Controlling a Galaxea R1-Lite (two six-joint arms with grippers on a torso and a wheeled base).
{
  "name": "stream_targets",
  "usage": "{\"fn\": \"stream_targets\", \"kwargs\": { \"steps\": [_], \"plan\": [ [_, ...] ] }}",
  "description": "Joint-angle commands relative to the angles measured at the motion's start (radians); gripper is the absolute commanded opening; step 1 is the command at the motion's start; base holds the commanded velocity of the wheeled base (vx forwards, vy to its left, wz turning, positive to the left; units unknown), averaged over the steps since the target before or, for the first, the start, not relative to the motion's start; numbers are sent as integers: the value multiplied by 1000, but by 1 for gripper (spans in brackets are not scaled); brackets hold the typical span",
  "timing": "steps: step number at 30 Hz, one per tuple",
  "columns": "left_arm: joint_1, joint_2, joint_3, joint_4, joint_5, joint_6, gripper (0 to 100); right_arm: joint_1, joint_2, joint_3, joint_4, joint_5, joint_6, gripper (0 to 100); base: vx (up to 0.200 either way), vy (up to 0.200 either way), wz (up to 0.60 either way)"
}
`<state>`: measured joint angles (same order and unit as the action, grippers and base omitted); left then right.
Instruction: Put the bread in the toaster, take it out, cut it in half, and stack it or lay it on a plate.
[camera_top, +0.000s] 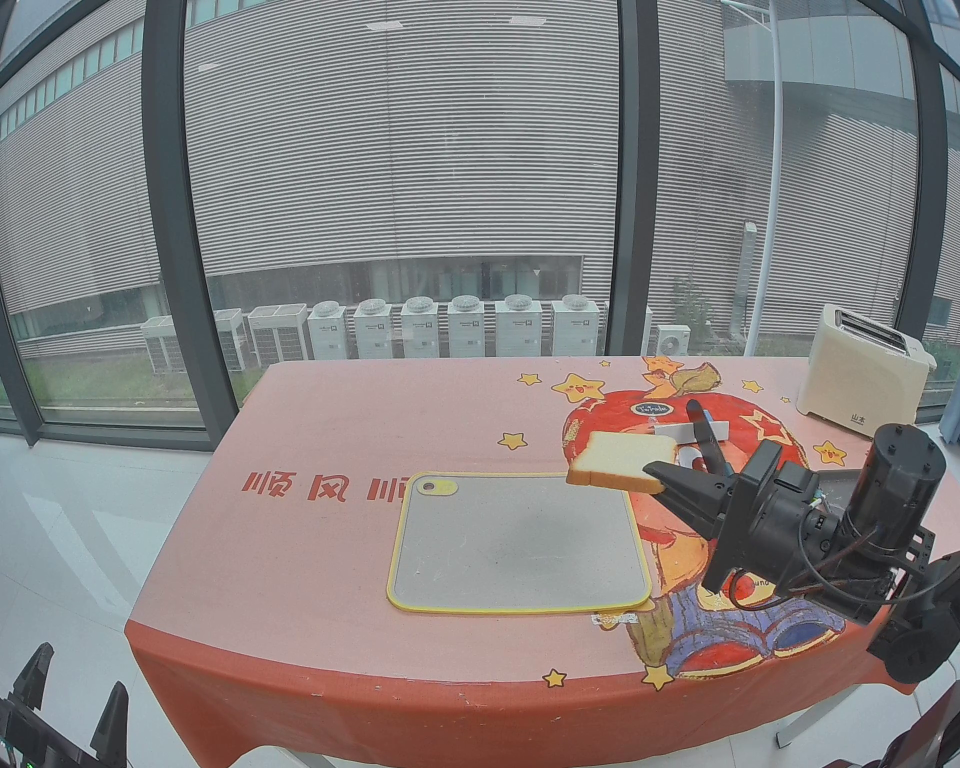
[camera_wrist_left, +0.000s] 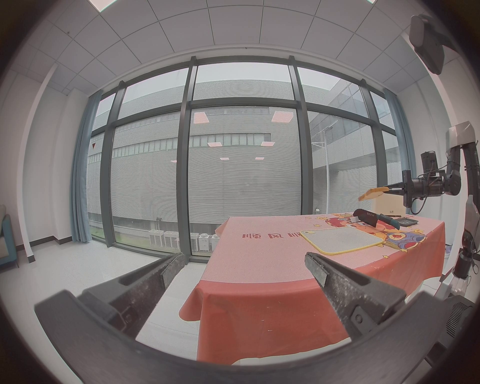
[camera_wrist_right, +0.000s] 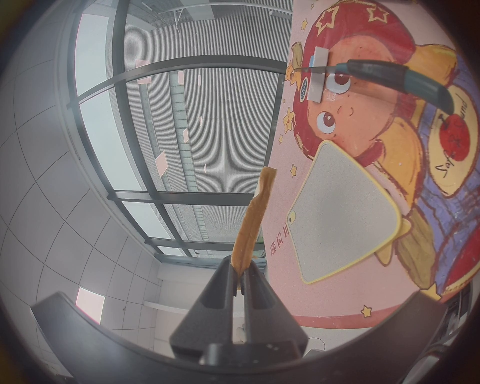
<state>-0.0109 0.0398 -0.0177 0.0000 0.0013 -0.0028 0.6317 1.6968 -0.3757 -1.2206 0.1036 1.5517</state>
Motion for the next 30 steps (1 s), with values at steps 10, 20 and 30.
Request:
{"fn": "stream_targets", "kwargs": {
  "steps": [10,20,30],
  "plan": [
    [0,0,18,0,0,0,100,17,192,-11,-197,-4,87,0,0,0,0],
    [0,0,18,0,0,0,100,42,363,21,-339,-4,85,0,0,0,0],
    [0,2,18,0,0,0,100,43,362,24,-339,-2,87,0,0,0,0]
  ]
}}
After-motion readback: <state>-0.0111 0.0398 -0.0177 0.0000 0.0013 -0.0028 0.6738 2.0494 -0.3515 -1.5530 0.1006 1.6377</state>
